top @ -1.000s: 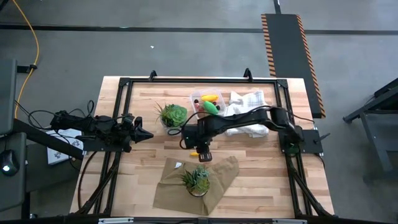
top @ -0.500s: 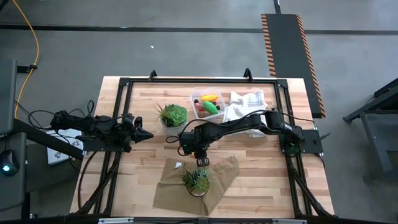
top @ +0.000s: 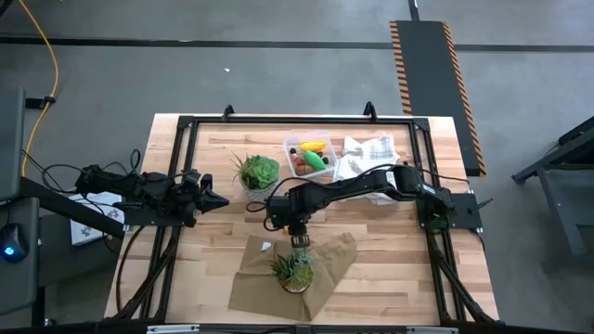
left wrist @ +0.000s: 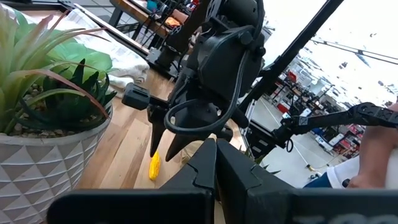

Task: Pick and placing Produce into tupperware
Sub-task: Put the yellow corn pepper into the transparent bin

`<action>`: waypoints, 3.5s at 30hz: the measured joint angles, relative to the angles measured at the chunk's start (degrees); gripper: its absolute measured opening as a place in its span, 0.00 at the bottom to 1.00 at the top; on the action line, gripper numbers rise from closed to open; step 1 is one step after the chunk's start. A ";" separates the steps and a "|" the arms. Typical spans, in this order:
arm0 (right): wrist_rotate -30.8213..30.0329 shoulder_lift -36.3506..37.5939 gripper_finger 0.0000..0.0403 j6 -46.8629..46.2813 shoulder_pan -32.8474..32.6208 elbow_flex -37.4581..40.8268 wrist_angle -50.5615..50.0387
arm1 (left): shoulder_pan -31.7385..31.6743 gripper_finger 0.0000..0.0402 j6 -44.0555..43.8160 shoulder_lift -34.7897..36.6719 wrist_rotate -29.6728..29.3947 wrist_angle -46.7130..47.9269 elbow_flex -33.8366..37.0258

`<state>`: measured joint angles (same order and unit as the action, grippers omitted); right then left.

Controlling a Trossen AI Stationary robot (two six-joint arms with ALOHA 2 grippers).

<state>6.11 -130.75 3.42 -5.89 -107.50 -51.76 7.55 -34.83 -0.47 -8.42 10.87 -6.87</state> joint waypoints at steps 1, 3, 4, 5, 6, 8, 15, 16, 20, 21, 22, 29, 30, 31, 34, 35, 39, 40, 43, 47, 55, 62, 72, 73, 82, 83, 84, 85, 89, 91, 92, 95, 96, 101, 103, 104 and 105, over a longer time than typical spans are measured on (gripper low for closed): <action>0.00 -0.21 0.29 0.00 0.00 0.00 0.12 | 0.00 0.00 0.00 0.00 0.01 -0.01 0.00; 0.00 -0.66 0.29 -0.51 0.00 0.02 -0.02 | -0.01 0.00 0.00 0.00 0.00 0.00 0.00; 0.00 -0.84 0.29 -0.61 0.00 0.25 -0.20 | 0.00 0.00 0.00 0.00 0.00 -0.02 0.00; 0.00 -1.03 0.29 -0.61 0.00 0.43 0.22 | 0.00 0.00 0.00 0.02 0.01 0.01 0.00; 0.00 -1.15 0.29 -0.61 0.00 0.51 0.64 | -0.01 0.00 0.00 0.02 0.01 0.04 0.00; 0.02 -1.21 0.29 -0.58 -0.01 0.59 0.10 | -0.02 0.00 0.00 0.00 -0.01 -0.05 0.00; 0.02 -1.48 0.29 -0.44 -0.02 0.59 0.39 | 0.00 0.00 0.00 -0.02 0.01 -0.02 0.00; 0.02 -1.48 0.29 -0.44 -0.02 0.59 0.39 | -0.02 0.00 0.00 -0.02 0.01 -0.02 0.00; 0.02 -1.48 0.29 -0.44 -0.02 0.59 0.38 | 0.00 0.00 0.00 -0.02 0.01 0.00 0.00; 0.02 -1.48 0.29 -0.44 -0.02 0.59 0.34 | 0.00 0.00 0.00 -0.02 0.01 0.00 0.00; 0.02 -1.48 0.29 -0.44 -0.02 0.59 0.30 | -0.01 0.00 0.00 -0.02 0.00 0.00 0.00; 0.02 -1.92 0.29 -0.41 -0.02 0.59 0.10 | 0.00 0.00 0.00 -0.02 0.00 0.00 0.01; 0.00 -1.94 0.29 -0.37 -0.02 0.61 0.13 | 0.00 0.00 0.00 -0.02 0.01 0.00 0.00; 0.02 -1.94 0.29 -0.10 -0.02 0.61 0.36 | -0.02 0.00 0.00 -0.02 0.01 0.00 0.00; 0.00 -1.91 0.29 -0.04 -0.02 0.61 0.51 | -0.01 0.00 0.00 -0.02 0.01 0.00 0.00; 0.02 -1.91 0.29 0.00 -0.02 0.61 0.33 | -0.01 0.00 0.00 -0.02 -0.01 0.00 0.01; 0.01 -2.55 0.29 0.06 -0.03 0.59 0.18 | 0.00 0.00 0.00 -0.02 0.01 0.00 0.00; 0.01 -2.58 0.29 0.03 -0.09 0.59 0.07 | 0.00 0.00 0.00 -0.02 0.01 0.00 0.00; -0.07 -2.79 0.29 0.03 -0.15 0.55 0.10 | 0.00 0.00 0.00 -0.04 0.01 -0.01 0.01; -0.07 -2.79 0.29 0.02 -0.17 0.55 0.11 | 0.00 0.00 0.00 -0.04 0.01 -0.02 0.00; -0.30 -2.88 0.19 0.02 -0.13 0.55 0.19 | 0.00 0.00 0.00 -0.04 0.01 0.00 0.00; -0.44 -2.88 0.10 -0.59 -0.13 0.55 0.30 | -0.01 0.00 0.00 -0.04 0.01 -0.02 0.00; 0.56 -2.90 0.08 -0.55 0.11 -4.61 -1.16 | -0.01 0.00 0.00 -0.04 0.00 -0.02 0.00; 0.48 -2.90 0.08 -0.51 0.27 -5.62 -1.81 | -0.01 0.00 0.00 -0.04 0.01 -0.02 0.00; 0.16 -2.74 0.08 0.02 1.47 -15.28 -8.51 | -0.01 0.00 0.00 -0.04 0.01 -0.01 0.00; 0.15 -2.74 0.08 0.01 1.63 -16.42 -9.86 | 0.00 0.00 0.00 -0.04 0.01 0.00 0.00; 0.15 -2.74 0.08 -0.06 1.75 -17.51 -10.83 | -0.01 0.00 0.00 -0.04 0.00 -0.02 0.00; 0.15 -2.74 0.08 -0.30 1.81 -18.49 -11.51 | -0.02 0.00 0.00 -0.04 -0.01 -0.02 0.00; 0.13 -1.42 0.08 -0.60 2.12 -20.24 -13.30 | 0.00 0.00 0.00 -0.04 -0.01 -0.02 0.00; 0.11 0.28 0.08 -0.98 2.13 -20.00 -13.10 | 0.00 0.00 0.00 -0.04 0.01 0.00 0.00; 0.10 1.11 0.08 -1.02 2.14 -19.93 -13.01 | -0.01 0.00 0.00 -0.04 0.00 0.00 0.00; 0.11 3.01 0.08 -1.06 2.14 -19.84 -13.20 | -0.01 0.00 0.00 -0.04 -0.01 -0.01 0.00; 0.09 3.57 0.08 -1.37 2.14 -19.80 -13.43 | 0.00 0.00 0.00 -0.03 0.00 -0.01 0.00; 0.11 6.65 0.08 -1.95 2.44 -19.80 -15.49 | 0.00 0.00 0.00 -0.04 0.00 0.03 0.00; 0.06 7.43 0.08 -1.95 2.76 -19.80 -16.60 | -0.02 0.00 0.00 -0.04 -0.01 -0.01 0.00; 0.04 7.71 0.08 -1.97 2.91 -19.80 -17.15 | 0.00 0.00 0.00 -0.04 0.01 0.00 0.00; 0.00 8.18 0.08 -1.97 2.93 -19.74 -17.51 | 0.00 0.00 0.00 -0.04 -0.01 0.00 0.00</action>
<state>6.11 -122.57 1.45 -2.96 -127.25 -69.28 7.55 -34.83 -0.51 -8.42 10.87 -6.87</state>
